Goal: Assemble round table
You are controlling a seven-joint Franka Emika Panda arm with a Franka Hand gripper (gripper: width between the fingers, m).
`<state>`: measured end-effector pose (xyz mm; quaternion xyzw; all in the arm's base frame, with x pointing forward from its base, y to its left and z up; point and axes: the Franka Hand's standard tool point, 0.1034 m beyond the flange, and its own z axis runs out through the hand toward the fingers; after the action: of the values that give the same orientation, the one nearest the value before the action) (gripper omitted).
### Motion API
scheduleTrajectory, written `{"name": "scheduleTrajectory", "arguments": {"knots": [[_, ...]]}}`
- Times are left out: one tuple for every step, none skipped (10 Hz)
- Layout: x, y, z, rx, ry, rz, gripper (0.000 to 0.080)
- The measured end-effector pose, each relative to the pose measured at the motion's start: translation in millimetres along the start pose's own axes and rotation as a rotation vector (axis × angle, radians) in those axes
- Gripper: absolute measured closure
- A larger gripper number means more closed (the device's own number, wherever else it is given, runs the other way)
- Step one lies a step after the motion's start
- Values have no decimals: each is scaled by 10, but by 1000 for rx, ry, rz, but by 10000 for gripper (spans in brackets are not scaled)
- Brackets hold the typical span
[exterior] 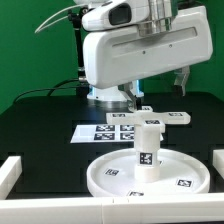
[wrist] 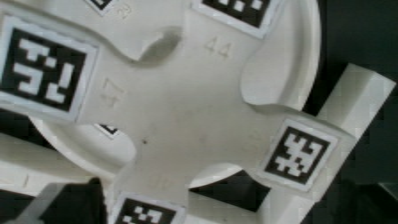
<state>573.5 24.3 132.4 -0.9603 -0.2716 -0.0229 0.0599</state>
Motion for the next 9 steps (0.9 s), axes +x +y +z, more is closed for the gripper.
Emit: {"name": "scheduleTrajectory", "arguments": {"knots": [[-25, 17, 22, -8, -1, -96, 151], [-49, 17, 39, -9, -7, -137, 151], [-62, 16, 58, -20, -10, -167, 151], [-63, 10, 76, -40, -18, -224, 151], [-75, 8, 88, -43, -24, -235, 151], [-97, 36, 97, -42, -26, -229, 151], [-109, 49, 107, -42, -28, -226, 151], [-110, 59, 116, -48, -23, -225, 151], [-124, 65, 132, -50, -23, -224, 151]]}}
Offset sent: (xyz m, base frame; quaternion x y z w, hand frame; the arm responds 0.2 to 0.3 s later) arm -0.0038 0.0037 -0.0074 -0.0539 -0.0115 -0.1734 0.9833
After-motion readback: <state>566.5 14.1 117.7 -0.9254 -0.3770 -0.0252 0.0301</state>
